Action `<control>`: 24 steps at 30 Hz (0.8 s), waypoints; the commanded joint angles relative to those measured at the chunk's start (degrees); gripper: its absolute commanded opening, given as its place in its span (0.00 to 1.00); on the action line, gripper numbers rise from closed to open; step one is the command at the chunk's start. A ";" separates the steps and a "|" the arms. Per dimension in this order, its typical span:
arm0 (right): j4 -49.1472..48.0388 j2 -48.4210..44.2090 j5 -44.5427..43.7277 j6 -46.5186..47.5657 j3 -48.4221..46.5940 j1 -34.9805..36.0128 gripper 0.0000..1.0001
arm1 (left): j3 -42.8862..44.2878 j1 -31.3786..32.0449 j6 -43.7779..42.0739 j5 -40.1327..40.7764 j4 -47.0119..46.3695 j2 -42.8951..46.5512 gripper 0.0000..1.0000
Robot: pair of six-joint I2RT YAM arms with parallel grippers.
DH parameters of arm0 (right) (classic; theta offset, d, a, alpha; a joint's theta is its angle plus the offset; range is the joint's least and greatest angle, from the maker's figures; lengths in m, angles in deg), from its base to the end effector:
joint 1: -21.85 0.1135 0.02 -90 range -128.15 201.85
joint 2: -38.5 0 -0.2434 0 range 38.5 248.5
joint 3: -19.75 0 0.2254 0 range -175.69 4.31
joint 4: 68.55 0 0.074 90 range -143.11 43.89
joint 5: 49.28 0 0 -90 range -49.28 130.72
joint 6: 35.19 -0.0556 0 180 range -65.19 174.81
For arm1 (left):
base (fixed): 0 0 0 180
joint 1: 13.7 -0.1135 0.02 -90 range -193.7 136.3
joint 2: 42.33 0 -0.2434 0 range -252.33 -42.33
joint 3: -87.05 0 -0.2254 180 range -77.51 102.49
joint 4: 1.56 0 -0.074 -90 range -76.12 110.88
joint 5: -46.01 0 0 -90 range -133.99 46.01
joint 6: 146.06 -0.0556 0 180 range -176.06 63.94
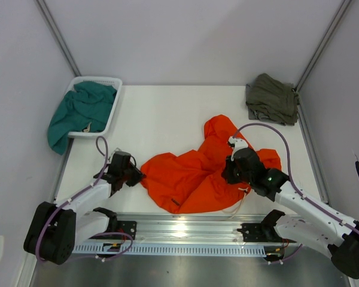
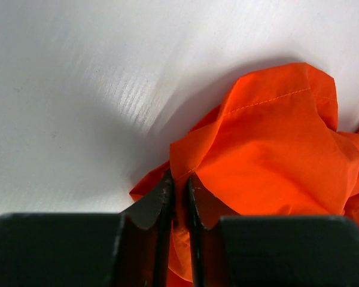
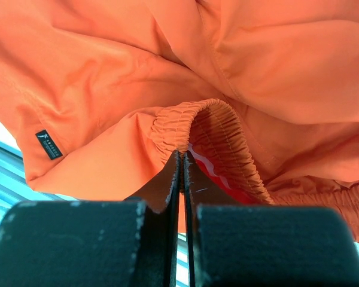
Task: Fold and stack the shorts
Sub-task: Flatten the shorts out
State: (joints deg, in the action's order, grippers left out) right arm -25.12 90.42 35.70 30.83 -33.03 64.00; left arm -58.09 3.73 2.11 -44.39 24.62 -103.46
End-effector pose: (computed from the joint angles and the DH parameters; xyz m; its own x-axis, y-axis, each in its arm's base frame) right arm 0.1445 0.1243 0.2209 -0.7105 -0.0971 -0.6969 -0.3633 0.8988 0.2452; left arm 0.1750 -0.0554 0.1241 -0.6569 -0.6843 -0.3167 -0.4826 0.7043 -0.5207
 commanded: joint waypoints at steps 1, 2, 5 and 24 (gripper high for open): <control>-2.50 -0.95 0.53 -0.62 0.08 0.21 0.00 | -0.70 -0.38 -0.52 0.14 1.29 -0.31 0.16; -2.33 -0.86 0.62 -0.62 -0.01 0.21 0.00 | -0.53 -0.38 -0.78 0.14 1.73 0.04 0.17; -2.33 -0.77 0.18 -0.53 -0.10 0.21 0.00 | 0.88 -0.38 -1.74 2.95 4.54 2.40 0.14; -20.50 -19.31 -11.24 10.17 -9.76 -0.32 0.00 | 40.33 -10.92 -22.13 9.38 25.20 -3.29 0.00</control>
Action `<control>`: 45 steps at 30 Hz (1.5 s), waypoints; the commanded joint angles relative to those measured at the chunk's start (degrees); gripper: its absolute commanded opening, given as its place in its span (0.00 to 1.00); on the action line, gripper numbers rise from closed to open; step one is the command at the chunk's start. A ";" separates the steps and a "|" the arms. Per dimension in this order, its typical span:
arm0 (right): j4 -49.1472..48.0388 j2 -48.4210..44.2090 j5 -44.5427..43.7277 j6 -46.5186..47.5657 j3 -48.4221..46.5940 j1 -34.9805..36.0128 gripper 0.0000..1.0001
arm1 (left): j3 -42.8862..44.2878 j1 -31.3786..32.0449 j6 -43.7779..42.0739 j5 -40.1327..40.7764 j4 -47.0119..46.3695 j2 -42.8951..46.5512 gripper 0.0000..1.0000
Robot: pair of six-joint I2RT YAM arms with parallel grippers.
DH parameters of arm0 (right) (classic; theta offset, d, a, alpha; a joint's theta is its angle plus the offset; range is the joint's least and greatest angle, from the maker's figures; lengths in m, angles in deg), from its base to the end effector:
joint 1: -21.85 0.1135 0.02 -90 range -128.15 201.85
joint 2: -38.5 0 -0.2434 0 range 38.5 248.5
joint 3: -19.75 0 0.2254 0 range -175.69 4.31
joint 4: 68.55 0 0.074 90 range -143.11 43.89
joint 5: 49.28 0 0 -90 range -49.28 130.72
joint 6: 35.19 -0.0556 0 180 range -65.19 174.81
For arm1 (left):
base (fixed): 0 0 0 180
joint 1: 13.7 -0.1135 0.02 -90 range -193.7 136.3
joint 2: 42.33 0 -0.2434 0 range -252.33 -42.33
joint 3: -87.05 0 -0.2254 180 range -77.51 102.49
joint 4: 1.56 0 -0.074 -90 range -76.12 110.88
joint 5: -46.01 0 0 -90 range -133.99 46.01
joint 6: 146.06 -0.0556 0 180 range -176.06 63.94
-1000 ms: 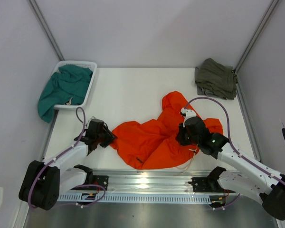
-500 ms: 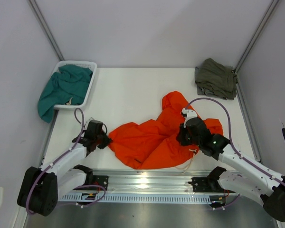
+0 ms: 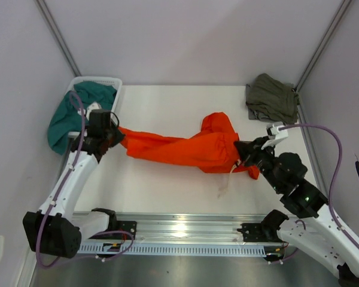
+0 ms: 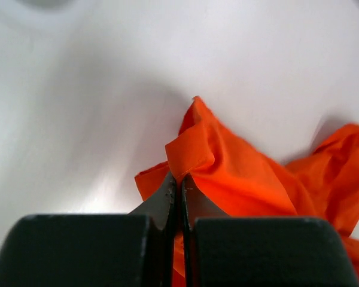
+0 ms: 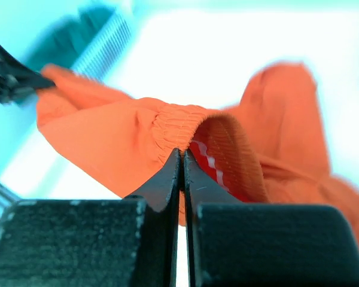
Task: Fold and stack the shorts
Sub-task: Flatten the shorts out
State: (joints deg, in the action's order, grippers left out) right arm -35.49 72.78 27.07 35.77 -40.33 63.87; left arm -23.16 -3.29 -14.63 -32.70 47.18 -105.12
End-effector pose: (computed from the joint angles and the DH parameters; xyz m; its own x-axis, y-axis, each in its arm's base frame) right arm 0.1193 0.0899 0.3325 -0.2442 0.2067 -0.9474 -0.4199 0.8582 0.2954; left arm 0.2265 -0.0306 0.2719 -0.5131 -0.5655 -0.6457 -0.4082 0.8225 -0.3960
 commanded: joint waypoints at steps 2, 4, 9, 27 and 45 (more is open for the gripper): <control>-15.76 -3.51 -0.78 7.17 -2.55 -0.18 0.00 | 13.66 -7.06 -7.32 -3.81 5.61 -5.49 0.00; -22.33 -4.31 1.25 10.76 -2.73 -0.18 0.00 | 23.03 -9.52 -9.16 -5.30 7.38 -10.31 0.00; -26.15 -0.90 8.01 16.05 -8.69 -0.27 0.00 | 42.66 -12.35 -9.88 -10.84 15.65 -18.68 0.00; -14.99 0.08 32.01 8.60 -27.34 -0.27 0.00 | 57.18 -12.35 -11.81 -8.57 28.13 -1.74 0.00; -44.33 28.35 44.37 -19.84 -27.69 -30.46 0.00 | 72.05 -12.35 -11.72 -10.85 23.47 -28.83 0.00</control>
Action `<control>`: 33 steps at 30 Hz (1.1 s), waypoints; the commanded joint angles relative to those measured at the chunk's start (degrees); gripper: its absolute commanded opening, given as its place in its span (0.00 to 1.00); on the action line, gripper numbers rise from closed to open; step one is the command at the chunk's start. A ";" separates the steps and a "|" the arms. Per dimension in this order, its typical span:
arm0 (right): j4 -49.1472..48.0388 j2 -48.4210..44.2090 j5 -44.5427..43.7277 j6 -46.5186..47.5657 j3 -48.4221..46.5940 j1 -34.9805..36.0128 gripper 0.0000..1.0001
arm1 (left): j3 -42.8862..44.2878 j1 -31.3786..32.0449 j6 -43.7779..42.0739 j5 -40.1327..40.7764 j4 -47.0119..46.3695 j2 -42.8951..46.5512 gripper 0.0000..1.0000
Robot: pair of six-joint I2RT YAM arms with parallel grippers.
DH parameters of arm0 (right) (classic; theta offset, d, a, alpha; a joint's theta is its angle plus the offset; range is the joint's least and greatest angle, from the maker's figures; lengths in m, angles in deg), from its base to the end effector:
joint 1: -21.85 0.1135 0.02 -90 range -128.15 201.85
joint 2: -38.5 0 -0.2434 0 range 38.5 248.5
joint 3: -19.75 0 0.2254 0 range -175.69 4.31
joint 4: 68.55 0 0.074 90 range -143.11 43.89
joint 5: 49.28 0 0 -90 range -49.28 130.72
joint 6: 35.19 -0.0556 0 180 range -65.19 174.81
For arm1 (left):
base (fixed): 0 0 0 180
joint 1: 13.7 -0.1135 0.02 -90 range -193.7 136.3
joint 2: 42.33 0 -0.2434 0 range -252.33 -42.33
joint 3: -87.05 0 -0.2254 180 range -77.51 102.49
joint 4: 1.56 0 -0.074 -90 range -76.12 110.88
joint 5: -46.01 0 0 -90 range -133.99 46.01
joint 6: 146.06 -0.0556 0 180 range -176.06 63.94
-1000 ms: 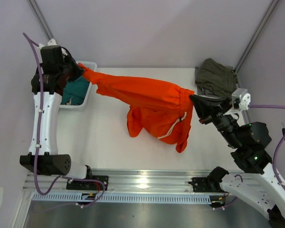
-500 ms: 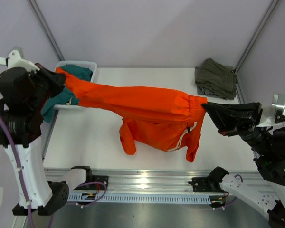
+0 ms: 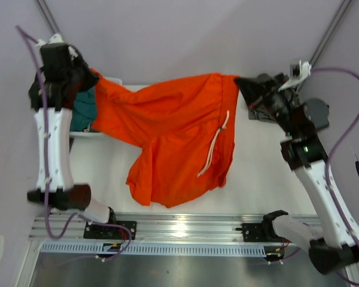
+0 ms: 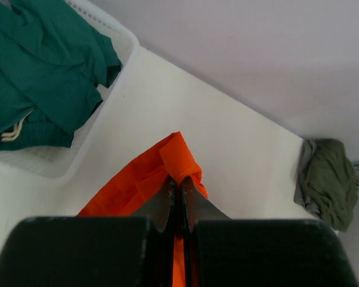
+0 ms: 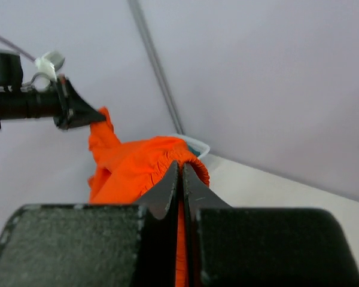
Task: Fold and stack the shorts
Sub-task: Flatten the shorts out
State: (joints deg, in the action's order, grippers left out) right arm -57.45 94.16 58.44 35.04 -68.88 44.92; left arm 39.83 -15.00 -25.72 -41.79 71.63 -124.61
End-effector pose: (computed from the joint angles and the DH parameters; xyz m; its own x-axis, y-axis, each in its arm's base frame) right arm 0.1678 0.0899 0.4844 0.1084 0.3964 -0.9117 -0.7117 0.6712 0.2072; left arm 0.2501 0.0078 0.4786 -0.3035 -0.5118 -0.8037 -0.2449 0.8571 -0.4533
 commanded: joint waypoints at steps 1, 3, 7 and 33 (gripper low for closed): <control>-25.25 13.36 15.05 -21.95 -0.28 -16.43 0.00 | 11.92 -0.72 -0.47 -1.76 -0.20 -12.61 0.00; -26.95 20.77 16.29 -26.78 -5.70 -19.10 0.00 | 25.06 -2.03 1.45 -5.08 1.38 -23.03 0.00; -32.57 40.37 22.80 -39.19 -27.49 -22.36 0.00 | 34.73 -5.81 10.15 -16.68 -6.31 -33.56 0.00; -84.87 29.26 27.99 -48.54 34.14 -27.64 0.00 | -68.80 -2.48 11.49 -15.39 -70.42 17.57 0.00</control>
State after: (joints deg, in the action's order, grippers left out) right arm -122.72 133.39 85.87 -18.55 -39.35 16.20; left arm -23.58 -17.87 -13.98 -59.56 7.94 -114.10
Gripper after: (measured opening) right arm 0.008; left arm 0.006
